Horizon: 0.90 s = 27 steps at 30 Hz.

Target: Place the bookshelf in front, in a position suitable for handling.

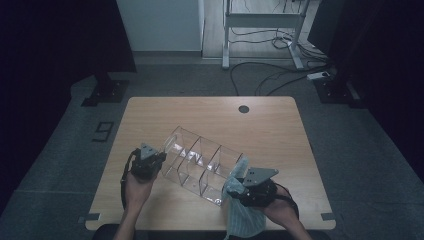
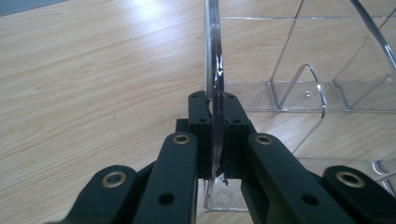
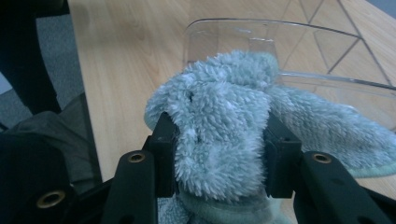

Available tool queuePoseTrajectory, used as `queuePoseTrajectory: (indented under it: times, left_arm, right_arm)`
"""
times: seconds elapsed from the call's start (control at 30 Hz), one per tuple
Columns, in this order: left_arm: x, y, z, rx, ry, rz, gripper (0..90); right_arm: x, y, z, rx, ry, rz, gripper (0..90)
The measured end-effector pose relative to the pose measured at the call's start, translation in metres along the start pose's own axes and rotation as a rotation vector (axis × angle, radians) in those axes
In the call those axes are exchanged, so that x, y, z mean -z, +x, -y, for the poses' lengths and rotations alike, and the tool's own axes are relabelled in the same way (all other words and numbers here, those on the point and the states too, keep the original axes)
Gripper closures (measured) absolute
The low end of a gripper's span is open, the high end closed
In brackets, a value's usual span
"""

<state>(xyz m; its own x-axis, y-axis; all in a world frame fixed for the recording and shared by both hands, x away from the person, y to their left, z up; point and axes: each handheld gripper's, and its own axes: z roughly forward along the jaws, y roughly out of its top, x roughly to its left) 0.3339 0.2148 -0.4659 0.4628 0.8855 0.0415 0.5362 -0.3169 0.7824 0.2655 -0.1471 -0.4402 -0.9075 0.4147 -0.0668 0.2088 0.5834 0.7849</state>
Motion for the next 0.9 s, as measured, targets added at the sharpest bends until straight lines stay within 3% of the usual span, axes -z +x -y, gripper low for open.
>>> queuePoseTrajectory:
  times: [0.63, 0.9]
  left_arm:
    - [0.000, 0.002, 0.000, 0.006, 0.001, 0.013, 86.1]
    - [0.000, 0.003, 0.000, 0.007, 0.000, 0.022, 86.1]
  right_arm:
    - [-0.019, -0.004, 0.011, -0.032, 0.074, -0.043, 55.7]
    - [-0.032, -0.003, 0.018, -0.036, 0.136, -0.054, 55.6]
